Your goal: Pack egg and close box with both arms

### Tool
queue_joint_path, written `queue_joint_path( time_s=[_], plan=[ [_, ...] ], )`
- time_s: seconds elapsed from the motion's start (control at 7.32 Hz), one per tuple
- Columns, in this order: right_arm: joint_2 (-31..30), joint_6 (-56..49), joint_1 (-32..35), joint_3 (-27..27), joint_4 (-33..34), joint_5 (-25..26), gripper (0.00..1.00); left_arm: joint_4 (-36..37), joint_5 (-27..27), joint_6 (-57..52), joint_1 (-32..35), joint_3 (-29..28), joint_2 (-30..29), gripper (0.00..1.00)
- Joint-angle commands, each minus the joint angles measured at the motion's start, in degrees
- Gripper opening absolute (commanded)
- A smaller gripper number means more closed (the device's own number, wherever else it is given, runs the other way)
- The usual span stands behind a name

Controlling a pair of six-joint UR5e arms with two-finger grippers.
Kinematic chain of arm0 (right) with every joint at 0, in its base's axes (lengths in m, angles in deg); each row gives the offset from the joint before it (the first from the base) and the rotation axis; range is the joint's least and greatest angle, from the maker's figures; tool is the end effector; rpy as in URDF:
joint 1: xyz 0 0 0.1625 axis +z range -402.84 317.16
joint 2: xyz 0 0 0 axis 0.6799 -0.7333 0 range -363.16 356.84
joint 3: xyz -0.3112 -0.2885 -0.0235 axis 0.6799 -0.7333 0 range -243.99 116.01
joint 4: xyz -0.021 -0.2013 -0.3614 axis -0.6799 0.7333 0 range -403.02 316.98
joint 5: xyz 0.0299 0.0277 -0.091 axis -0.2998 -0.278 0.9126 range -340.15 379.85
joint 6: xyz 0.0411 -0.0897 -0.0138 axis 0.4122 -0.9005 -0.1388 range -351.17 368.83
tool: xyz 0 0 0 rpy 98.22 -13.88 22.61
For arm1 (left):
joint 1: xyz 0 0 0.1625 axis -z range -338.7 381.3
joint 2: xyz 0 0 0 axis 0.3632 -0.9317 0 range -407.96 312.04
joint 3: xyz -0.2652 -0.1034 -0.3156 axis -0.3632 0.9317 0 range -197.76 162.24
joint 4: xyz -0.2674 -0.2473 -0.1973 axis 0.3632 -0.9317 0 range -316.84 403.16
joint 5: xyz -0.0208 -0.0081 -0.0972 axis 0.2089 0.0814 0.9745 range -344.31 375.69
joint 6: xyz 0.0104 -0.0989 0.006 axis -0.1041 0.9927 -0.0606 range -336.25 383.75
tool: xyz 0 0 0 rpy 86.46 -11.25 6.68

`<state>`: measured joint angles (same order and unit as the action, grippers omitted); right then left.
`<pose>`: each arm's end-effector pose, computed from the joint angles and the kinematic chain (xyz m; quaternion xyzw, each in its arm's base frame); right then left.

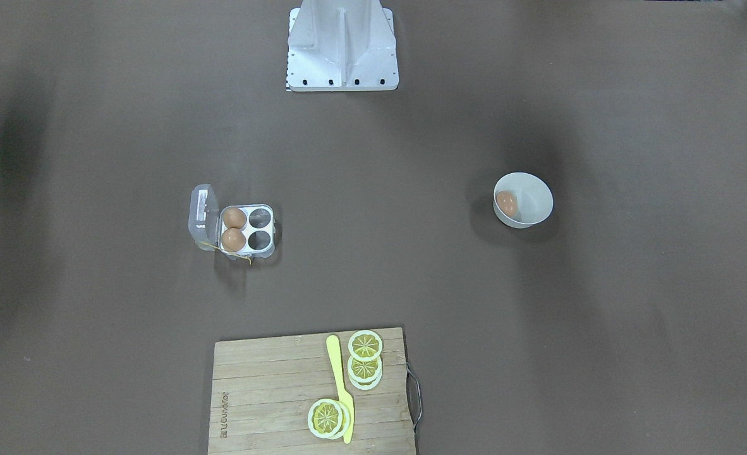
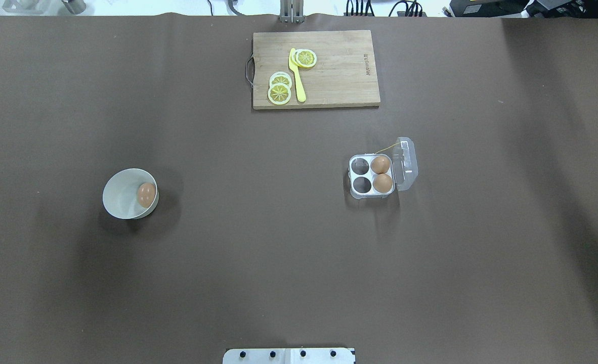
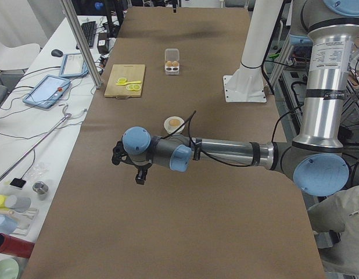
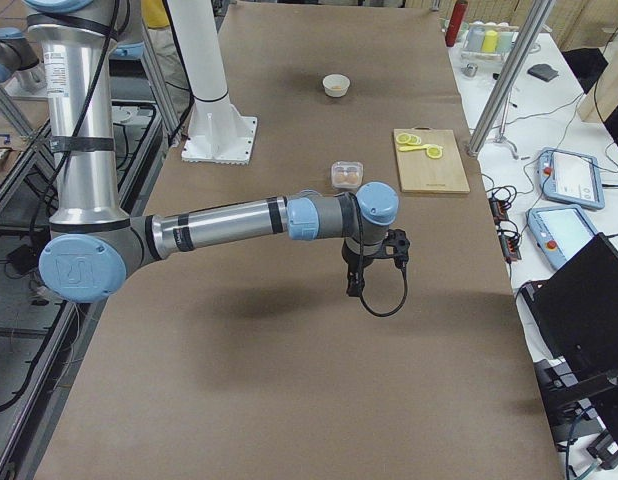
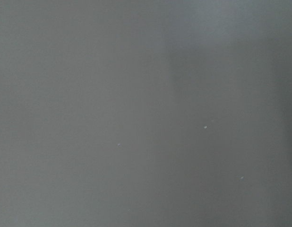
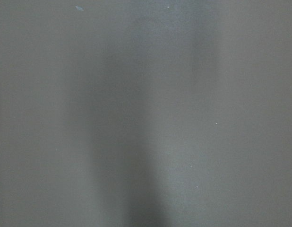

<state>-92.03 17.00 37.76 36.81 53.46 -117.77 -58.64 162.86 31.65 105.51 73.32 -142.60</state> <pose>-0.0224 -0.5008 0.5637 -0.0186 -0.4052 -0.0291 0.9136 0.0047 -0.5383 0.5685 0.0765 0.4854 0.0569 0.8691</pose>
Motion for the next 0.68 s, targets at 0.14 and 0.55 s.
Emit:
queue_joint_path(
  time_s=[0.14, 0.55],
  plan=[
    [-0.08, 0.00, 0.00, -0.16, -0.15, -0.02, 1.00, -0.34, 0.13, 6.75, -9.48, 2.33, -4.49, 0.98],
    [-0.34, -0.09, 0.00, -0.16, -0.33, -0.02, 1.00, -4.45, -3.27, 17.28, -19.40, 4.80, -6.33, 0.98]
  ],
)
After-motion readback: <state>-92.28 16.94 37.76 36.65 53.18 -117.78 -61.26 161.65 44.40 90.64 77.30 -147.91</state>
